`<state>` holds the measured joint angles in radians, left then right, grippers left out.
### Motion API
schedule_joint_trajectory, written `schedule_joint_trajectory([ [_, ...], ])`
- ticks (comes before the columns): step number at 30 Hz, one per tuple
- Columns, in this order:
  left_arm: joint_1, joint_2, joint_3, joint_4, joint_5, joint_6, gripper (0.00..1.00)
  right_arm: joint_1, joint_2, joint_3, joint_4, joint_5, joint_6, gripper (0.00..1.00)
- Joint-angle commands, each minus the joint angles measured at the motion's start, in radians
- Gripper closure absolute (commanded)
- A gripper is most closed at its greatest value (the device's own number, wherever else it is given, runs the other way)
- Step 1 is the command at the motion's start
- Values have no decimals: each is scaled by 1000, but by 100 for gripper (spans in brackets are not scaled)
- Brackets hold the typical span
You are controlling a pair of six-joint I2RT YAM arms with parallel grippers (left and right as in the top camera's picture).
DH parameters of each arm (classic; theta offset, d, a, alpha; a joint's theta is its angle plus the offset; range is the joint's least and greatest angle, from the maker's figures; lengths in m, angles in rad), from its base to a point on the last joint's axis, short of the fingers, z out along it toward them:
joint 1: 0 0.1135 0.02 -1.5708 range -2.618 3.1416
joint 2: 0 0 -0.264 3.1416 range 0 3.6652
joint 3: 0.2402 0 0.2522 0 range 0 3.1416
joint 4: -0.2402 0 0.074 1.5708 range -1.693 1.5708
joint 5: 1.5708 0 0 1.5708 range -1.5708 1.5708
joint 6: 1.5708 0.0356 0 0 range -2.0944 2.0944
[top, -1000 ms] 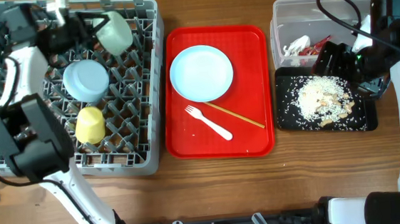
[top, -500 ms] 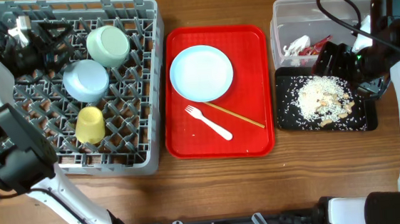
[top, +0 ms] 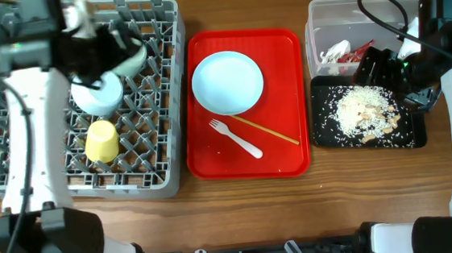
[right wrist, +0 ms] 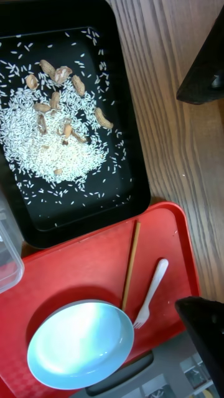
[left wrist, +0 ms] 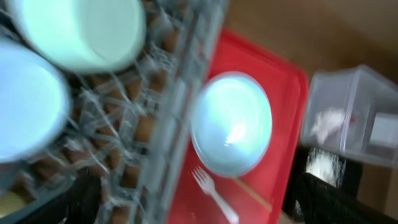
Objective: Sort waste into correct bins and load items into the dishwasher rack
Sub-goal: 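Reach the left gripper to the white plastic fork and grasp it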
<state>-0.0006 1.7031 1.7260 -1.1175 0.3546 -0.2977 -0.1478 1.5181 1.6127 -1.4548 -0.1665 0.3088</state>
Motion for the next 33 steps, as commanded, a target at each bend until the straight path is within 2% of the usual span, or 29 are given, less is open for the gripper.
schedule_joint_trajectory([
  [1,-131,-3,2,-58,-3,-32,0,-3,-10,16,1,10,-21,0],
  [2,-184,-2,2,-64,-17,-34,1,-3,-10,16,0,10,-21,0],
  [4,-250,-1,2,-84,-82,-128,0,-3,-10,16,-1,10,-21,0],
  [6,-326,2,-2,-119,-230,-320,1,-3,-10,16,2,9,-21,0],
  [9,-432,14,-44,-125,-373,-517,0,-3,-10,16,3,10,-21,0],
  [14,-557,80,-158,-93,-416,-708,0,-3,-10,16,-1,10,-21,0],
  [19,-639,170,-235,37,-389,-713,0,-3,-10,16,-6,10,-21,0],
  [24,-702,296,-237,53,-390,-719,0,-3,-10,16,-9,10,-21,0],
  [33,-708,438,-237,67,-390,-732,0,-3,-10,16,-20,10,-21,0],
])
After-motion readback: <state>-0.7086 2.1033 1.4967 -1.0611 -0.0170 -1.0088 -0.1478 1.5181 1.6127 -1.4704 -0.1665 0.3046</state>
